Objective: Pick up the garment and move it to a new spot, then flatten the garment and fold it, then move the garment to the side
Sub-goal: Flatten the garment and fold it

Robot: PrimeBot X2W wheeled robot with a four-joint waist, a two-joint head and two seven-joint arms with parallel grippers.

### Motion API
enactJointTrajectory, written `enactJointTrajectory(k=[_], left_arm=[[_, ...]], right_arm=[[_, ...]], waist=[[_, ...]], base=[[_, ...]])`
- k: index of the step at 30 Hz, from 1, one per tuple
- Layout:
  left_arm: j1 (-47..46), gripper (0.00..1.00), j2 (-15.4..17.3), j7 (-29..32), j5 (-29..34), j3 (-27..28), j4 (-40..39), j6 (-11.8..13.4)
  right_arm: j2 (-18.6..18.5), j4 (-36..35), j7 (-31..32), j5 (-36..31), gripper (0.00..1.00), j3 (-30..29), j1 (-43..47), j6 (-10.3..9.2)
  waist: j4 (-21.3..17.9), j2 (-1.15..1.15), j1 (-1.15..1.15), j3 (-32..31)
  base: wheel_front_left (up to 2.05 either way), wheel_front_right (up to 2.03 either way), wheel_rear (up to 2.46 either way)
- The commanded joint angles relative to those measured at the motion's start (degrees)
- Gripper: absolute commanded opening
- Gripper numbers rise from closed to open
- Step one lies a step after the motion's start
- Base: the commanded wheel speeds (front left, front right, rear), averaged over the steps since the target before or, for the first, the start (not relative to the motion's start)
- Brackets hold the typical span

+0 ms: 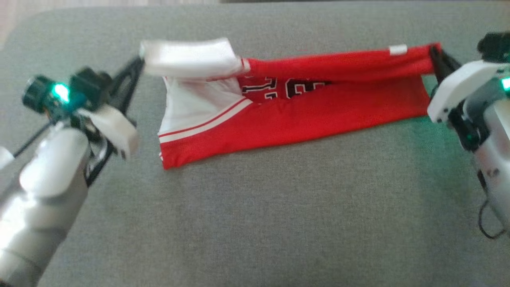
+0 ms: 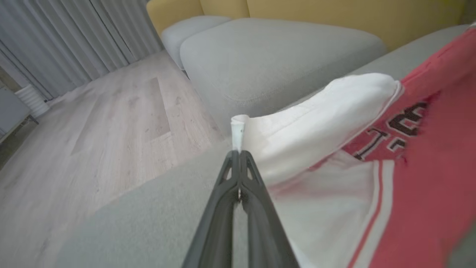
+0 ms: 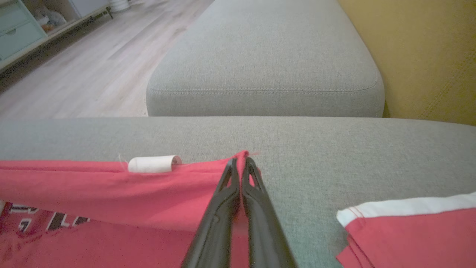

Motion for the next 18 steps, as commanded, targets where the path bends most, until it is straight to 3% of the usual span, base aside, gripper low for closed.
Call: enactJointTrajectory(k=[1,9,18], left_arm=[[-0.16,0.0,3.48,1.83,-0.8,0.85,-2.64,-0.15],[9.01,0.0,8.47,13.09,-6.02,-3.84,-14.74,-0.48],[11.94,0.0,10.69,16.64,-6.71,-4.84,-21.42,1.31]], right_arm=[[-1.85,-2.05,1.07,0.9,0.0,1.95,0.85,-0.04],[-8.3,-6.09,7.13,3.52,0.0,12.17,4.68,-0.04],[-11.88,-7.89,10.82,5.71,0.0,18.82,4.62,-0.04]], waist=[[0.82,0.0,0.02,-1.42],[1.52,0.0,0.02,-2.97],[1.13,0.0,0.02,-2.71]], base=[[0.0,0.0,0.0],[0.0,0.0,0.0],[0.0,0.0,0.0]])
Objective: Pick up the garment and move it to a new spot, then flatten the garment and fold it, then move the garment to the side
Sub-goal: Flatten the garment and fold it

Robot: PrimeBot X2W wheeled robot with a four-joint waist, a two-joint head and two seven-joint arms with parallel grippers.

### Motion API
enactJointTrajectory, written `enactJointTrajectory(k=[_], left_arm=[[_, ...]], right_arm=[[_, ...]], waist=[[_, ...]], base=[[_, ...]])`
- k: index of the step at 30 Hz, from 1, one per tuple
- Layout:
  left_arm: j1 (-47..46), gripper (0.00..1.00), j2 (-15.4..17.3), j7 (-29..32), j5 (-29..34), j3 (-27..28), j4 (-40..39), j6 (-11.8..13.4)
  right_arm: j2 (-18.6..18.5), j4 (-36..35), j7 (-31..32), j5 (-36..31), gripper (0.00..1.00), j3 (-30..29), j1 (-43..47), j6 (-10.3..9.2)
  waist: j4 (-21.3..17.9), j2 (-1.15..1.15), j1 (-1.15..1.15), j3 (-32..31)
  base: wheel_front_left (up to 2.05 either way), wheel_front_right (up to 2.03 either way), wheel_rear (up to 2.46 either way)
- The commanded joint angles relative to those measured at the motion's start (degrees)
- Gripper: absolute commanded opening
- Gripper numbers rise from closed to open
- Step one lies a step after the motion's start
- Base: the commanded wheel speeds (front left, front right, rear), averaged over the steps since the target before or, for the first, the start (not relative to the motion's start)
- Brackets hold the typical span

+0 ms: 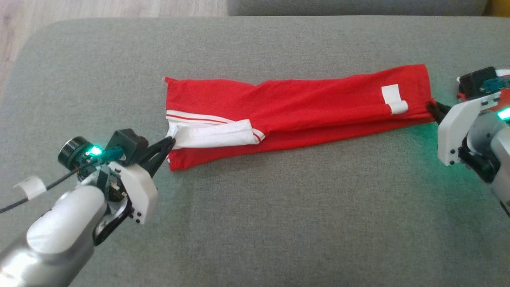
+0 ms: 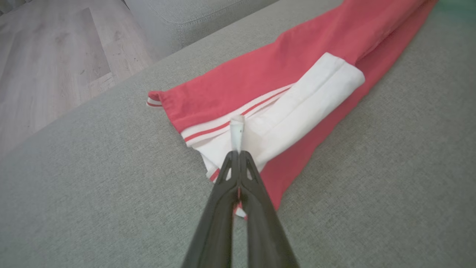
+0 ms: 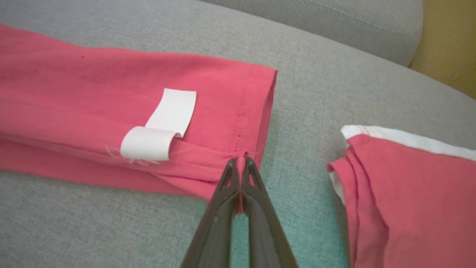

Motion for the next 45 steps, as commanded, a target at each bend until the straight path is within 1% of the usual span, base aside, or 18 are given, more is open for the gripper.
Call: enactJointTrajectory(k=[1,8,9,10,12,13,18,20,21,22,27,30,33,35,36,39,41,45], left_arm=[[-0.97,0.0,2.79,0.34,-0.03,2.03,-1.62,0.84],[-0.47,0.0,2.84,1.45,1.07,0.44,-1.72,1.35],[-0.37,0.0,2.77,1.63,1.11,0.17,-1.61,1.3],[-0.31,0.05,2.72,1.62,1.26,-0.03,-1.47,1.34],[-0.26,0.78,2.57,1.09,1.69,-0.13,-1.21,1.89],[-0.23,1.0,2.45,0.69,1.87,-0.08,-1.03,2.26],[0.27,1.0,1.19,-2.65,-0.25,2.56,-0.75,4.54],[0.25,1.0,0.42,-5.56,-1.66,5.14,-1.3,6.59],[0.43,1.0,-0.24,-8.99,-2.61,7.64,-1.85,8.87],[0.72,1.0,-0.64,-10.82,-3.1,8.94,-2.07,10.16],[3.67,1.0,-3.74,-20.02,-5.97,15.59,-3.7,16.46],[6.41,1.0,-5.85,-22.09,-6.61,19.28,-5.48,19.14],[9.66,1.0,-8.26,-22.52,-5.17,23.9,-8.3,20.94],[12.6,1.0,-10.02,-22.55,-2.25,27.74,-11.22,21.47],[12.6,1.0,-10.02,-22.55,-2.25,27.74,-11.22,21.47],[17.91,1.0,-12.98,-22.56,1.78,32.56,-14.29,20.88],[21.5,1.0,-15.01,-22.57,3.91,35.13,-15.1,19.91],[27.14,1.0,-18.49,-22.57,8.18,38.49,-15.51,17.49]], right_arm=[[-1.79,-1.44,0.43,0.77,0.0,1.02,-0.13,-0.04],[-2.65,-1.69,1.91,3.33,0.0,4.09,-0.66,-0.04],[-2.58,-1.62,1.75,3.54,0.31,4.32,-0.81,-0.04],[-2.44,-1.44,1.69,3.88,1.0,4.47,-0.89,-0.04],[-1.93,-1.55,1.78,4.92,1.0,4.91,-0.9,-0.04],[-1.74,-1.66,1.89,5.64,1.0,5.05,-0.85,-0.04],[-1.38,-2.83,-0.14,10.01,1.0,3.64,-1.23,-0.04],[-1.07,-3.55,-2.31,12.23,1.0,1.91,-1.35,-0.04],[-0.88,-4.16,-4.87,13.21,1.0,0.75,-1.39,-0.04],[-0.62,-4.41,-6.54,13.36,1.0,0.17,-1.34,-0.04],[2.66,-4.54,-18.15,12.99,1.0,-4.2,-0.22,-0.04],[5.65,-3.69,-24.85,11.69,1.0,-7.64,1.36,-0.04],[8.35,-3.38,-27.39,8.35,1.0,-12.56,4.08,-0.04],[10.02,-5.83,-27.6,4.72,1.0,-17.86,6.68,-0.04],[10.02,-5.83,-27.6,4.72,1.0,-17.86,6.68,-0.04],[13.5,-12.33,-27.64,-2.53,1.0,-27.14,13.85,-0.04],[15.61,-17.03,-27.65,-9.95,1.0,-31.46,19.59,-0.04],[23.0,-24.3,-27.66,-17.45,1.0,-39.48,30.17,-0.04]], waist=[[-0.19,0.0,0.0,0.17],[-0.94,0.0,0.0,0.68],[-1.03,0.0,0.0,0.7],[-1.14,0.0,0.0,0.63],[-1.4,0.0,0.0,0.35],[-1.53,0.0,0.0,0.08],[-2.08,0.0,0.0,-1.83],[-2.31,0.0,0.0,-2.78],[-2.55,0.0,0.0,-3.71],[-2.71,0.0,0.0,-4.24],[-3.24,0.0,0.0,-6.6],[-3.3,0.0,0.0,-7.69],[-2.95,0.0,0.0,-8.92],[-2.85,0.0,0.0,-9.69],[-2.85,0.0,0.0,-9.69],[-2.64,0.0,0.0,-11.01],[-2.37,0.0,0.0,-11.86],[-2.18,0.0,0.0,-12.65]], base=[[0.0,0.0,0.0],[0.0,0.0,0.0],[0.0,0.0,0.0],[0.0,0.0,0.0],[0.0,0.0,0.0],[0.0,0.0,0.0],[0.0,0.0,0.0],[0.0,0.0,0.0],[0.0,0.0,0.0],[0.0,0.0,0.0],[0.0,0.0,0.0],[0.0,0.0,0.0],[0.0,0.0,0.0],[0.0,0.0,0.0],[0.0,0.0,0.0],[0.0,0.0,0.0],[0.0,0.0,0.0],[0.0,0.0,0.0]])
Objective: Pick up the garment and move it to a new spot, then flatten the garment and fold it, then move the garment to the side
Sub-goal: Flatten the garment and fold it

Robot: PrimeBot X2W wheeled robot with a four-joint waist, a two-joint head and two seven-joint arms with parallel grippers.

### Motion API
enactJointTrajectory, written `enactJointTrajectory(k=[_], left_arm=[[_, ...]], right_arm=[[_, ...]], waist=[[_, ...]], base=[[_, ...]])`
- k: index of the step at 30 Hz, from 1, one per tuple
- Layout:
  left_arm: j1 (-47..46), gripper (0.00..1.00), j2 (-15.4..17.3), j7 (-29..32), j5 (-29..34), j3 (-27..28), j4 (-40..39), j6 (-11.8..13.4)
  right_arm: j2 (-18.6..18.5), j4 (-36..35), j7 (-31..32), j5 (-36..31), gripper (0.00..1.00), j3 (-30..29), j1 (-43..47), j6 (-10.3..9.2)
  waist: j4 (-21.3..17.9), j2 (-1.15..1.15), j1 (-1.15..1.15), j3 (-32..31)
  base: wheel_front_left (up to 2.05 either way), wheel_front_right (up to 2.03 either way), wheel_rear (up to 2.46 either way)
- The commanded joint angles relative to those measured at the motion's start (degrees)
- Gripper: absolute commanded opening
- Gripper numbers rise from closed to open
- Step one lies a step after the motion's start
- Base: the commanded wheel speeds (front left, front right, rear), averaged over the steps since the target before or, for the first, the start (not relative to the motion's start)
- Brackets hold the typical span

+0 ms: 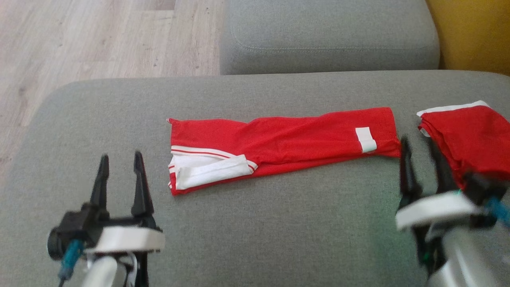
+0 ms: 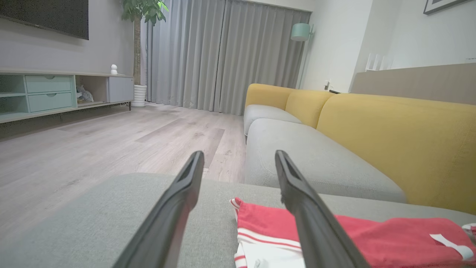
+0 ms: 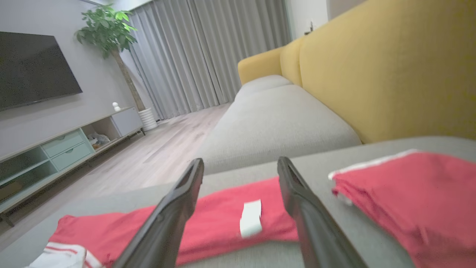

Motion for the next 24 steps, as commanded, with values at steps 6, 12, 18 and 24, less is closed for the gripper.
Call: enactJointTrajectory(k=[6,12,18,24], left_arm=[[2.73,1.0,-3.88,-0.3,5.47,6.17,-0.54,-4.49],[4.81,1.0,-6.85,-0.3,10.33,9.49,1.27,-8.22],[3.68,1.0,-8.58,-0.3,13.71,11.09,2.43,-10.76],[0.84,1.0,-9.88,-0.3,15.62,11.56,2.72,-12.82]], right_arm=[[3.84,-8.28,-0.61,-3.92,1.0,-2.03,6.08,-0.04],[4.61,-9.43,-0.62,-5.11,1.0,-2.16,8.15,-0.04],[4.72,-8.5,-0.47,-5.84,1.0,-2.21,6.74,-0.04],[4.74,-5.96,2.4,-9.37,1.0,-5.65,0.18,-0.04]], waist=[[-0.18,0.0,0.01,-0.39],[-0.4,0.0,0.01,-0.08],[0.18,0.0,0.01,1.46],[1.55,0.0,0.01,6.51]], base=[[0.0,0.0,0.0],[0.0,0.0,0.0],[0.0,0.0,0.0],[0.0,0.0,0.0]])
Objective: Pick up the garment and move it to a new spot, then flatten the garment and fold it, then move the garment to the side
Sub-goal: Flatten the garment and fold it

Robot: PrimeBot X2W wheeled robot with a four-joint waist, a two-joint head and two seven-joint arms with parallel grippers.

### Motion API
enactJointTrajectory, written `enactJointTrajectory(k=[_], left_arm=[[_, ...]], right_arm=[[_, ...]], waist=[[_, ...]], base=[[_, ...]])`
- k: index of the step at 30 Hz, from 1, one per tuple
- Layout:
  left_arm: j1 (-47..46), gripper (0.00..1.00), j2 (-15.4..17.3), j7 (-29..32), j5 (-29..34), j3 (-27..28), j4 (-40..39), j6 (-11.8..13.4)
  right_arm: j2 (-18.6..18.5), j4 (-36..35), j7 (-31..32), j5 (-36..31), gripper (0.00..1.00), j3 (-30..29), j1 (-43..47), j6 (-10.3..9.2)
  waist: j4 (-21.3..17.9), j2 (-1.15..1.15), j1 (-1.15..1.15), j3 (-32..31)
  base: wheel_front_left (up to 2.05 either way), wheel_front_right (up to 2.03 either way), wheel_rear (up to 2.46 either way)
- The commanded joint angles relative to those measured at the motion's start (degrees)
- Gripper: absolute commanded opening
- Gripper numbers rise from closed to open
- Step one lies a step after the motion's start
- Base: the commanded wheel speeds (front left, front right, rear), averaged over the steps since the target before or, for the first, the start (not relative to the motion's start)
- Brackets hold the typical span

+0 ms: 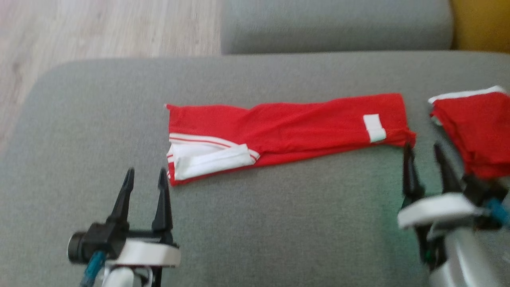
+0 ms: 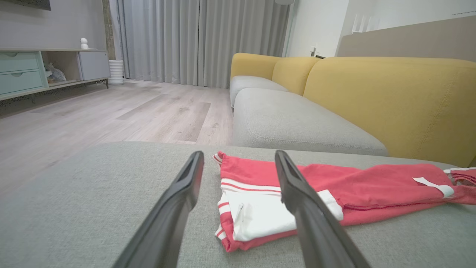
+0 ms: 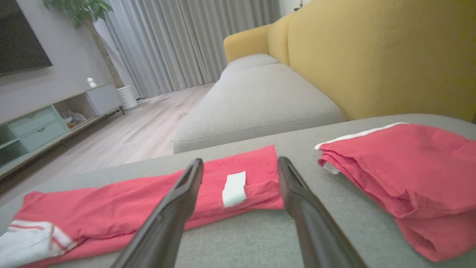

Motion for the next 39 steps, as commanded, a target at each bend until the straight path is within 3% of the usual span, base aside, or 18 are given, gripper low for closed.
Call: enactJointTrajectory(k=[1,11,22,23,24,25,39], left_arm=[[-4.19,1.0,-0.38,-0.3,0.87,2.43,-1.64,-0.56],[-9.13,1.0,-1.3,-0.3,2.18,1.64,0.03,-2.59],[-10.61,1.0,-1.49,-0.3,2.29,1.18,0.59,-3.08],[-10.63,1.0,-1.5,-0.3,2.2,1.11,0.63,-3.03],[-10.62,1.0,-1.5,-0.3,2.12,1.06,0.66,-2.98],[-10.53,1.0,-1.51,-0.3,2.03,1.11,0.76,-2.9],[-7.78,1.0,-1.52,-0.3,1.8,1.94,0.94,-2.07]], right_arm=[[-0.2,-0.68,0.83,-1.13,1.0,-0.56,-6.09,-0.04],[-0.2,15.54,8.96,-10.0,1.0,-14.82,-20.13,-0.04],[-0.2,28.71,11.13,-17.35,1.0,-23.08,-28.11,-0.04],[-0.2,29.74,11.13,-17.72,0.87,-23.3,-28.54,-0.04],[-0.2,30.69,11.06,-18.17,0.31,-23.37,-28.88,-0.04],[-0.26,32.04,10.09,-18.95,0.0,-23.4,-29.42,-0.04],[-2.85,32.81,1.2,-19.23,0.0,-25.11,-25.82,-0.04]], waist=[[1.15,0.0,-0.01,3.43],[4.12,0.0,-0.01,9.16],[5.36,0.0,-0.01,10.59],[5.4,0.0,-0.01,10.6],[5.4,0.0,-0.01,10.57],[5.27,0.0,-0.01,10.3],[1.25,0.0,-0.01,3.41]], base=[[0.0,0.0,0.0],[0.0,0.0,0.0],[0.0,0.0,0.0],[0.0,0.0,0.0],[0.0,0.0,0.0],[0.0,0.0,0.0],[0.0,0.0,0.0]])
